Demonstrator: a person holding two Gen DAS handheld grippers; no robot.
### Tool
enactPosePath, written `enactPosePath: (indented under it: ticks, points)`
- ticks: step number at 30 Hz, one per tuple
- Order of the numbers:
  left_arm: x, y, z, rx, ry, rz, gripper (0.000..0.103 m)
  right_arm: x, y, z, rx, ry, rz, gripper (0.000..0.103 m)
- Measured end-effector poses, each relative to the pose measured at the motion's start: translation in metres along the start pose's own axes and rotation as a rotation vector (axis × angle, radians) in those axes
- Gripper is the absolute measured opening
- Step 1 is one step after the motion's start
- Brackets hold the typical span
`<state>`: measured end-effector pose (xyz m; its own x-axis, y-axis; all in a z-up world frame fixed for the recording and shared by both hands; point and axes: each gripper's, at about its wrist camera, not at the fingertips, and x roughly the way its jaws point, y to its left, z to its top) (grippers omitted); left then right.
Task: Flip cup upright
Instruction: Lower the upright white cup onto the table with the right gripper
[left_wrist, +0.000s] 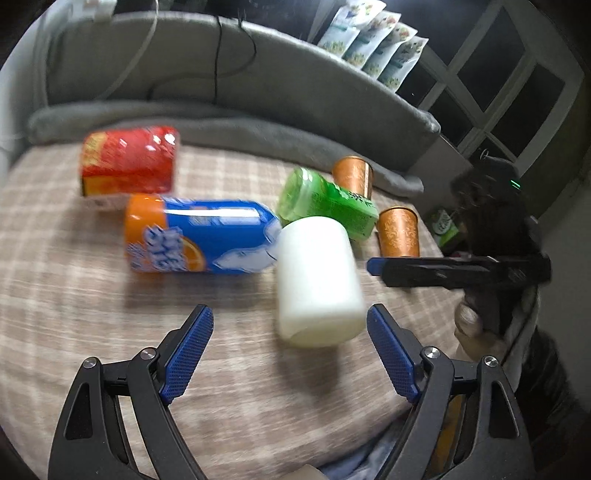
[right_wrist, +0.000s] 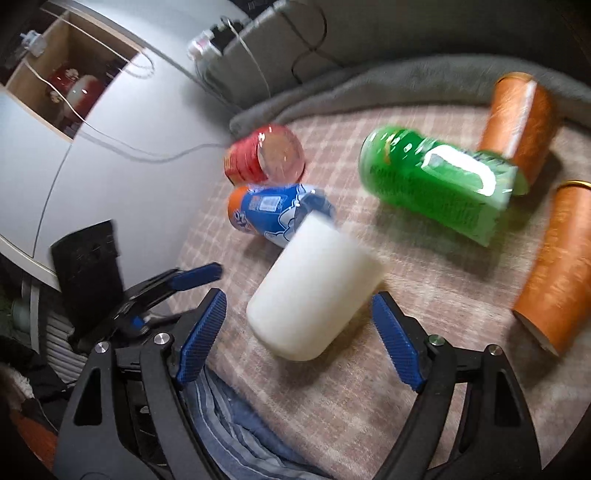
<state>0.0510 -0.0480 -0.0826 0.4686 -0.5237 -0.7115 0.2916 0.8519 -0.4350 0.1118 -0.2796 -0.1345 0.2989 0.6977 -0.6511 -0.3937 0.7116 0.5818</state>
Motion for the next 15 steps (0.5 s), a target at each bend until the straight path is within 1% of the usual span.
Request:
enactPosePath:
  ticks: [2,4,7,12,15]
  points:
    - [0.008,0.003,0.005,-0.027,0.025,-0.028,0.085,-0.018,0.005,-0.012,-0.021,-0.067,-0.072,0.084]
    - [0.016,0.004,0.01,-0.052,0.053,-0.064,0.083,-0.032,0.01,-0.024,-0.034,-0.111,-0.114,0.084]
    - [0.027,0.004,0.016,-0.059,0.086,-0.077,0.083,-0.049,0.014,-0.045,-0.035,-0.169,-0.176,0.084]
    - [0.048,0.0,0.028,-0.03,0.151,-0.081,0.083,-0.073,0.005,-0.068,0.042,-0.245,-0.189,0.084]
    - [0.062,0.0,0.037,-0.018,0.203,-0.083,0.083,-0.081,-0.002,-0.077,0.061,-0.27,-0.211,0.084]
